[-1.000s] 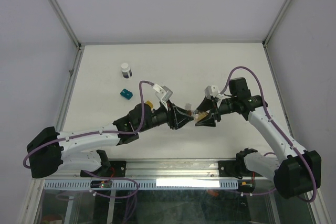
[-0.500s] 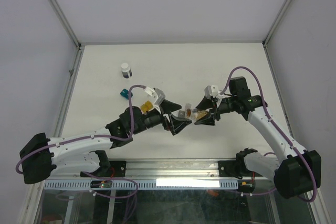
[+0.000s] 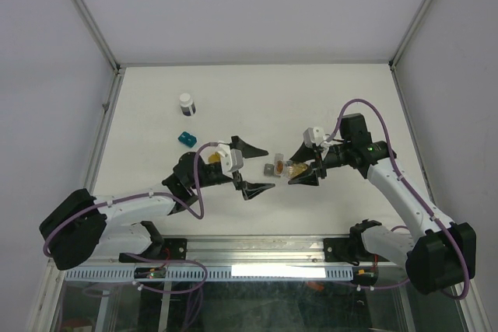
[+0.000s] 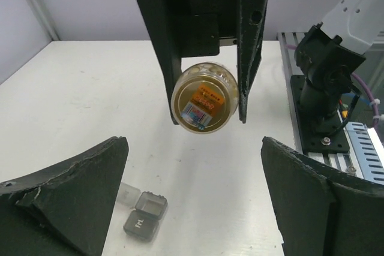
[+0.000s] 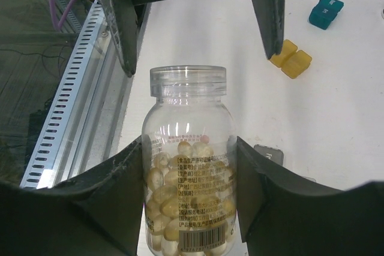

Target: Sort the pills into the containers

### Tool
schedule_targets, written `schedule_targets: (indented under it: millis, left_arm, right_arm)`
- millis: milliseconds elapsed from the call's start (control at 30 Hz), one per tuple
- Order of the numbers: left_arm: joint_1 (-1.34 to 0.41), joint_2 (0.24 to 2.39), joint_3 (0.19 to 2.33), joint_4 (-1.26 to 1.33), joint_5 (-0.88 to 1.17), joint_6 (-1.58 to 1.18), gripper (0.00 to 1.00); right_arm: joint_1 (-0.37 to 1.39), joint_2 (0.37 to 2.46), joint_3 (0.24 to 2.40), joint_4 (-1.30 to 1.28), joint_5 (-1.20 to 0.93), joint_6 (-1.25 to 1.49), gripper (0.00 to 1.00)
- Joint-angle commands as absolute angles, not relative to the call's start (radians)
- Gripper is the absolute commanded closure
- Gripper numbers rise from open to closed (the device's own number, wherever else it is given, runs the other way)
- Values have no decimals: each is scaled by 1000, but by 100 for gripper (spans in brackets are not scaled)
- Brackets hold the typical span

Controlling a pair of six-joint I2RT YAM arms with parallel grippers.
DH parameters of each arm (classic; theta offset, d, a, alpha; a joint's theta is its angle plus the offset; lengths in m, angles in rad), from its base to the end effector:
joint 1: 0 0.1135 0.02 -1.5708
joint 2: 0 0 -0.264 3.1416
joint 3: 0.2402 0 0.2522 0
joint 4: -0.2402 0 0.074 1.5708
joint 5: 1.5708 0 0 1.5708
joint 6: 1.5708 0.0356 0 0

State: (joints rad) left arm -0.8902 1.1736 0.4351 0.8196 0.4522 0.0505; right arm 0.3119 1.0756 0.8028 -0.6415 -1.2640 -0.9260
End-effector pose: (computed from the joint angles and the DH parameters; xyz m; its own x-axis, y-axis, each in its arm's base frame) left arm 0.1421 -0.2003 0.2450 0.1000 -0.0514 -0.9937 0.9693 0.2304 0.0857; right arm 0.1784 0.0932 0.2704 0.0635 -0.2331 -0.9704 -0.9911 -0.1288 -0.0339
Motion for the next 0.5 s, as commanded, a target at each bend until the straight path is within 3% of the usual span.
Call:
schedule_targets:
  millis: [0, 467]
  left_arm:
    - [-890, 1234, 514, 923, 593, 152, 7]
    - [-890, 1335, 576, 981, 580, 25, 36]
  right_arm:
    - [315, 1073, 811, -627, -1294, -957, 100]
    - [316, 1074, 812, -632, -1293, -962, 100]
